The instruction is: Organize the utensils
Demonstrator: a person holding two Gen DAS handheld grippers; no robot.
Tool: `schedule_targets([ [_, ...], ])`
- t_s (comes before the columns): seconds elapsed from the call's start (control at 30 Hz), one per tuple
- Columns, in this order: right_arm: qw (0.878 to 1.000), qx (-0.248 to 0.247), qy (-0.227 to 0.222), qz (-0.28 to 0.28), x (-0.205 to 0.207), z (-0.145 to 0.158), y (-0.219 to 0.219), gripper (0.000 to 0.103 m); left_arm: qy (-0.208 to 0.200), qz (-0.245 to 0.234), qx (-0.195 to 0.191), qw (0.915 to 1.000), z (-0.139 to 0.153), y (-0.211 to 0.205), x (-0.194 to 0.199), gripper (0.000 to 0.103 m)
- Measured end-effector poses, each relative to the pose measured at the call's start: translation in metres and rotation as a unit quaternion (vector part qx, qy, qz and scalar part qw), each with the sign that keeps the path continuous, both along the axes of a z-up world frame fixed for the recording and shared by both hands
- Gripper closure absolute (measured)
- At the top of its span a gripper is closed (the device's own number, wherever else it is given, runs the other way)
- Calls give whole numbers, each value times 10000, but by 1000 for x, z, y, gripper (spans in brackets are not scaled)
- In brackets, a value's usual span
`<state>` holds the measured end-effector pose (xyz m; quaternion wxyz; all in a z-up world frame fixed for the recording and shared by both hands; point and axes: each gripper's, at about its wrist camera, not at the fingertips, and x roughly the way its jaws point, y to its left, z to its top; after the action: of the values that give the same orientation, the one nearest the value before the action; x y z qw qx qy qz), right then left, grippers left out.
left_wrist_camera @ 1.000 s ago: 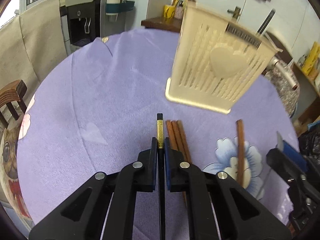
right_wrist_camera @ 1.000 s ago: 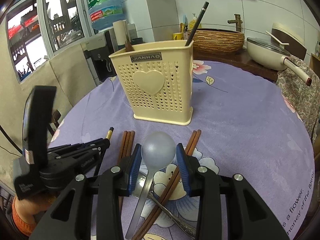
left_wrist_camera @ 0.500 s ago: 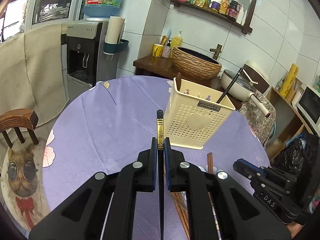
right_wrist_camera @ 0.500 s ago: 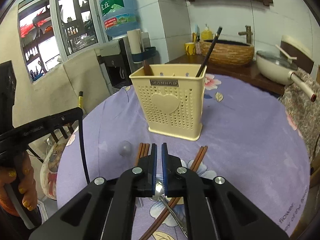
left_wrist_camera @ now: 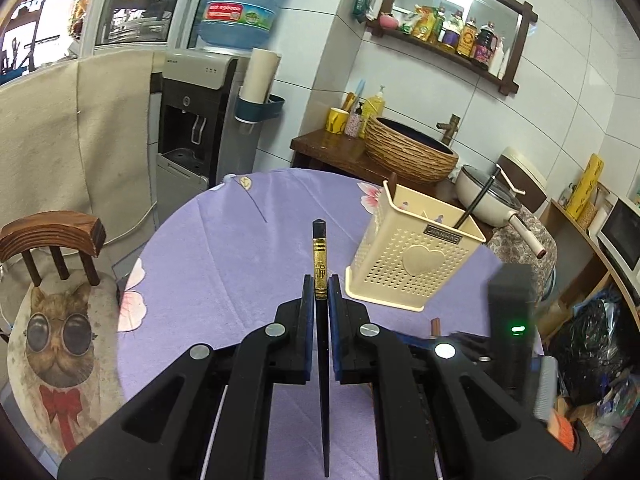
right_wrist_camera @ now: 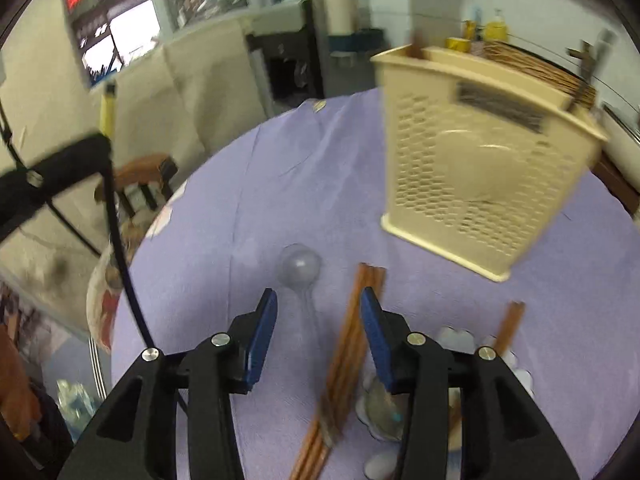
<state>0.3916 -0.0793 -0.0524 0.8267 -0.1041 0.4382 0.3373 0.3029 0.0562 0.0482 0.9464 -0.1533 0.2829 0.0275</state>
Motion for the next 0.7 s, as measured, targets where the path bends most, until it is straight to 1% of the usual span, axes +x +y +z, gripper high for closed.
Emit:
schedule_targets([
  [0.1, 9984, -525, -112, 184, 4, -16, 29, 50, -32, 31, -66, 10000, 1, 9, -7, 96],
  [0.17, 9963, -826, -220, 123, 9, -24, 42, 49, -60, 44, -67, 9999, 2, 12, -10, 96],
  [0.4, 9966, -802, 173, 44, 28, -37, 52, 50, -116, 6, -107, 9999, 2, 19, -18, 96],
  [0.5, 9968, -788, 153, 19, 30, -37, 57, 50, -125, -12, -128, 9998, 2, 19, -18, 96],
  [0.57, 9969, -774, 140, -14, 29, -38, 57, 51, -130, -28, -131, 9998, 3, 19, -18, 96],
  [0.6, 9970, -760, 133, -25, 31, -39, 58, 56, -131, -29, -130, 9998, 3, 19, -18, 96],
  [0.63, 9971, -744, 120, -41, 32, -39, 58, 65, -131, -27, -135, 9998, 3, 19, -18, 96],
  [0.67, 9971, -743, 119, -52, 32, -39, 58, 67, -131, -31, -138, 9998, 3, 19, -18, 96],
  [0.7, 9971, -752, 128, -63, 32, -39, 58, 67, -130, -27, -137, 9998, 3, 19, -18, 96],
])
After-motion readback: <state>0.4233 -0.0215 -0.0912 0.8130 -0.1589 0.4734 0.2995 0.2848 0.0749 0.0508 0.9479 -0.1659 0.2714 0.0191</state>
